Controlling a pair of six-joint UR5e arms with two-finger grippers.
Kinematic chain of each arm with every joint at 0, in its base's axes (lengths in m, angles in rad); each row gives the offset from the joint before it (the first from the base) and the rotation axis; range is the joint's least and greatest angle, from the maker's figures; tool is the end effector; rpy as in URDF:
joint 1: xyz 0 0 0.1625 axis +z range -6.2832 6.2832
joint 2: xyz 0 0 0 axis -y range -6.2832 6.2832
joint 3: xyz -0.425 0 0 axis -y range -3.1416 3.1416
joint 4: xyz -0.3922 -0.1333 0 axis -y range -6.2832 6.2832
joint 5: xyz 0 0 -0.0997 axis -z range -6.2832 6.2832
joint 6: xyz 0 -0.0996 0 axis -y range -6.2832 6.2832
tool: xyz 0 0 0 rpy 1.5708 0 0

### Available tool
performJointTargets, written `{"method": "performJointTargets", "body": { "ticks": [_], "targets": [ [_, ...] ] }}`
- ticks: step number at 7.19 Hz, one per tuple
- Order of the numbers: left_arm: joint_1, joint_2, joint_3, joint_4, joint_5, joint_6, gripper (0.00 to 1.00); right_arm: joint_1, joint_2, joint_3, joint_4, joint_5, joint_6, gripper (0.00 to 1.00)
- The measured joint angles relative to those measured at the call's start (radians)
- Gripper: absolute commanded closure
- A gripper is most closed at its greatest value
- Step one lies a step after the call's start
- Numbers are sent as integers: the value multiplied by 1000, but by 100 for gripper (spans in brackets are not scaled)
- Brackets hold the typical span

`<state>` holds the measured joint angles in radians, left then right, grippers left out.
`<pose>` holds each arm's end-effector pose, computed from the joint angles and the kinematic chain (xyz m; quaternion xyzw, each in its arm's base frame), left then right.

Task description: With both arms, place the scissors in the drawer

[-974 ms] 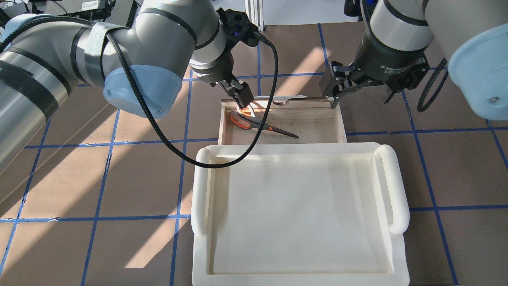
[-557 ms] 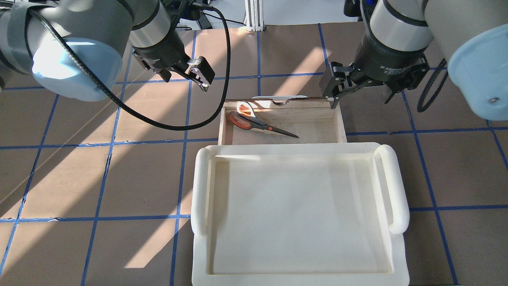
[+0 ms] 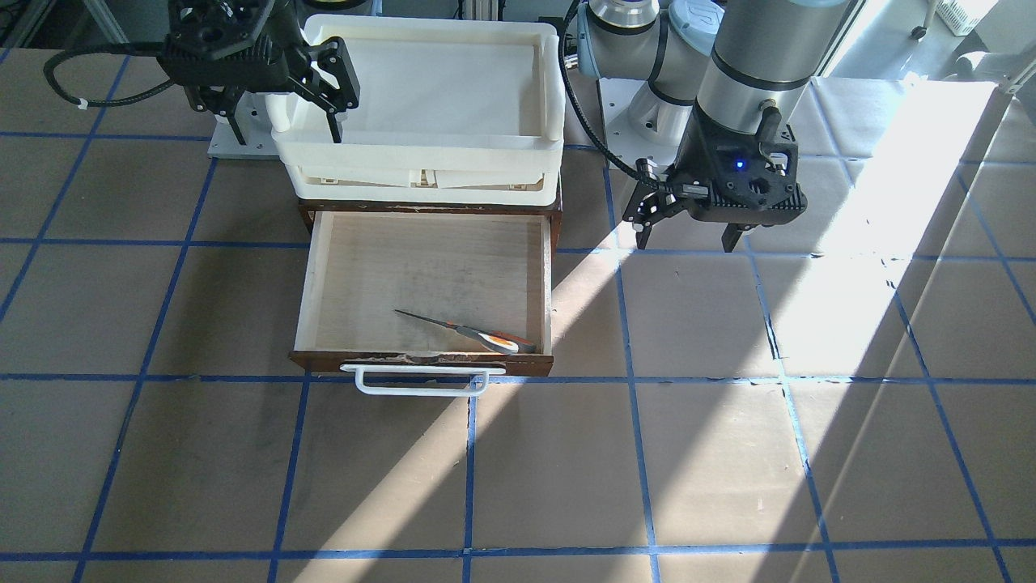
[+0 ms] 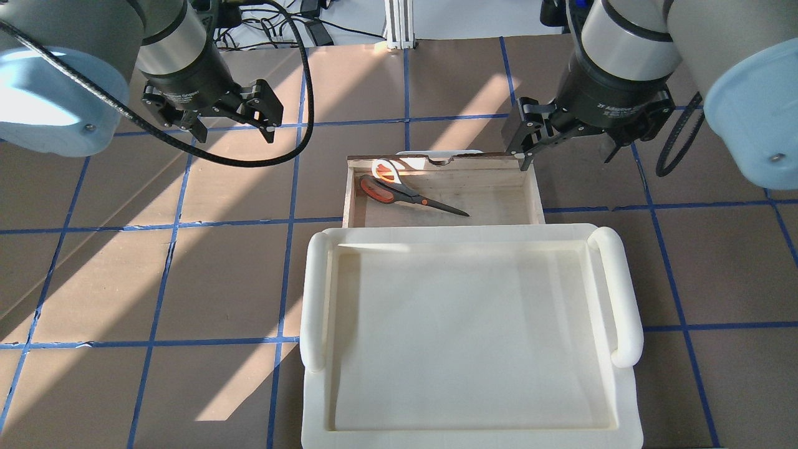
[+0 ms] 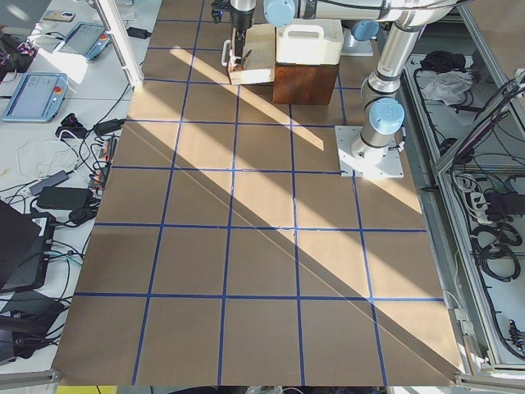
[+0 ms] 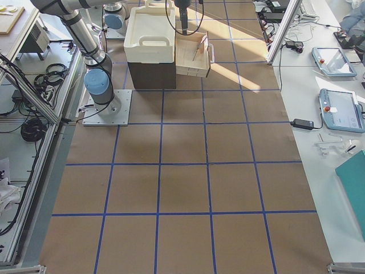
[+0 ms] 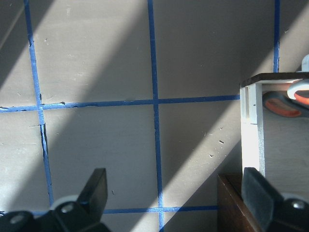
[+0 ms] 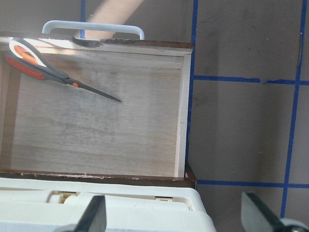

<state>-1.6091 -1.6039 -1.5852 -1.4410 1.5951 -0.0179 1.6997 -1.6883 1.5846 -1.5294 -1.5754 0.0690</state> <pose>-0.1504 -0.5080 0.4776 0.0097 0.9990 -0.0415 0.0110 0.1891 -0.4252 0.5320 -0.0299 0.9991 -0.0312 0.0008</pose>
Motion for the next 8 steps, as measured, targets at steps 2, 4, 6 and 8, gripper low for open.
{"method": "performJointTargets", "body": {
  "ticks": [2,4,6,8],
  "targets": [
    [21,26,-9,-26,6,-4,0,0,-1,0,0,0,0,0],
    [25,53,-12,-31,1,-3,0,1,-2,0,0,0,0,0],
    [27,61,-14,-32,-4,0,0,1,-1,0,0,-1,0,0],
    [27,65,-16,-33,-3,7,0,1,-1,0,0,-2,0,0]
  ]
}}
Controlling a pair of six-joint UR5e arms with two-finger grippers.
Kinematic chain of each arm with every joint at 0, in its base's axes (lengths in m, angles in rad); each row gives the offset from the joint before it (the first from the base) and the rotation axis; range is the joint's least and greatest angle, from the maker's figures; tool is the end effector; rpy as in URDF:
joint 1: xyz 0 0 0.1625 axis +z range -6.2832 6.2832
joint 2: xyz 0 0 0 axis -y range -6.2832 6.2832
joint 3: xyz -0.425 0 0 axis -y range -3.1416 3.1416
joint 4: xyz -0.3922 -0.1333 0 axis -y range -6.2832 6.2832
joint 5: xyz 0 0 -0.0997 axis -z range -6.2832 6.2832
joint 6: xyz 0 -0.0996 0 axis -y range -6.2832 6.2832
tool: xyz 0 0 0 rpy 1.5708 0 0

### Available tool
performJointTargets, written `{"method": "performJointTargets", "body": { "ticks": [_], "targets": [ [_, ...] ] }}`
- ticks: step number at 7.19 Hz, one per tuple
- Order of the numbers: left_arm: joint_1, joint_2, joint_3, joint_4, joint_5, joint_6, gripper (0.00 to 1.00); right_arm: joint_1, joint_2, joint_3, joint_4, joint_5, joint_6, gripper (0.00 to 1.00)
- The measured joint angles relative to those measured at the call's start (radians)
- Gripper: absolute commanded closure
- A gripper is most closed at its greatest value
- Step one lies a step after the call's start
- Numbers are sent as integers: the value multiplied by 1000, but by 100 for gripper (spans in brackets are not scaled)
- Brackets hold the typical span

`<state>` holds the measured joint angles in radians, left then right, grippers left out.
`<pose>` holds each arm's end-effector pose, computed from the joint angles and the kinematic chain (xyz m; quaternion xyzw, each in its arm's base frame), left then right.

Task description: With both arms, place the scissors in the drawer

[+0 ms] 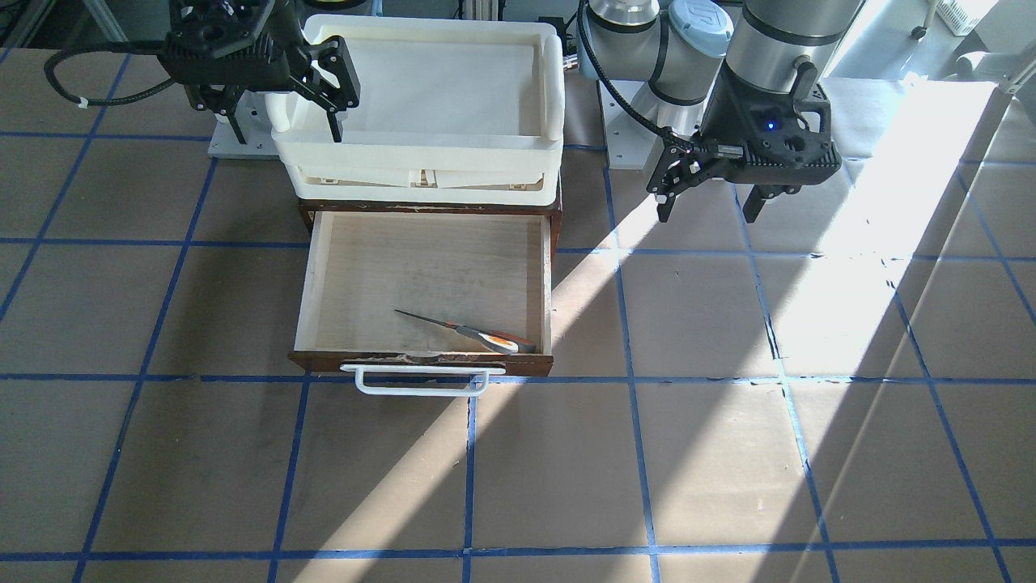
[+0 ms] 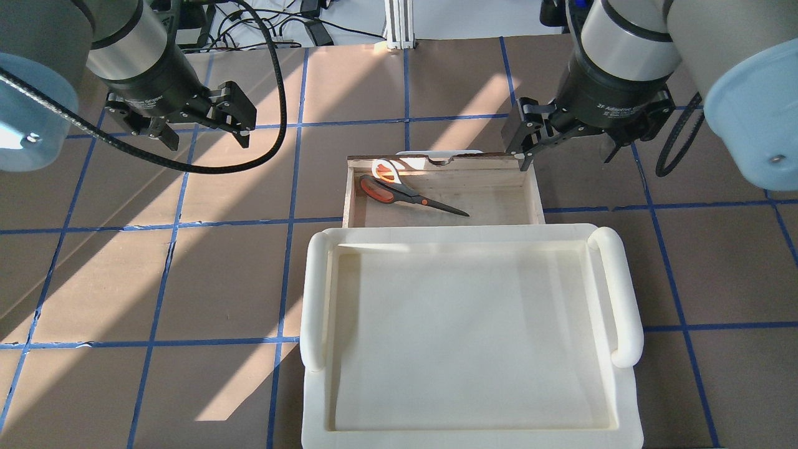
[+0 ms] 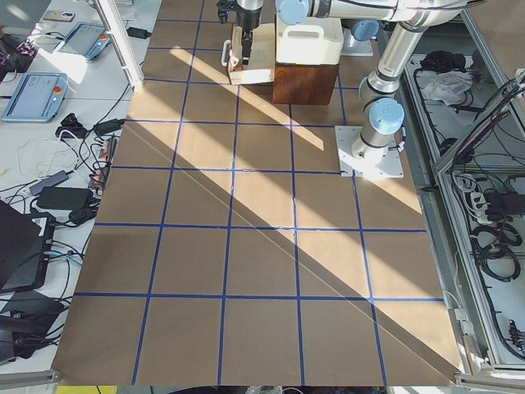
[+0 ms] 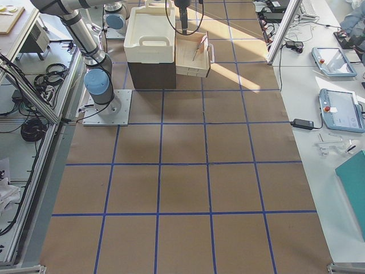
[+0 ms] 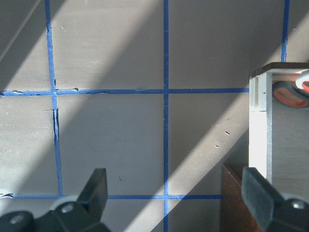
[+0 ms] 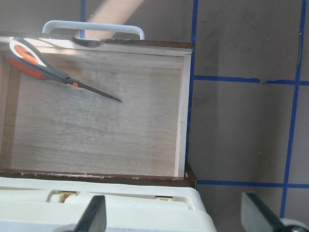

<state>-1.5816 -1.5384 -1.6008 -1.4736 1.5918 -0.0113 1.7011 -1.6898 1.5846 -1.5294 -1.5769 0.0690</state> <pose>-0.1365 -0.4861 0.4990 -0.0008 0.9987 -0.0499 0.0099 0.1894 -0.4244 0.5326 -0.0305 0.9990 -0.0320 0.0001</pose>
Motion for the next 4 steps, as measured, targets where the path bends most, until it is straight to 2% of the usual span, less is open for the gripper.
{"method": "performJointTargets", "body": {
  "ticks": [4],
  "targets": [
    [18,1,1,0,-3,7,0,0,0,0,0,0,0,0]
  ]
}}
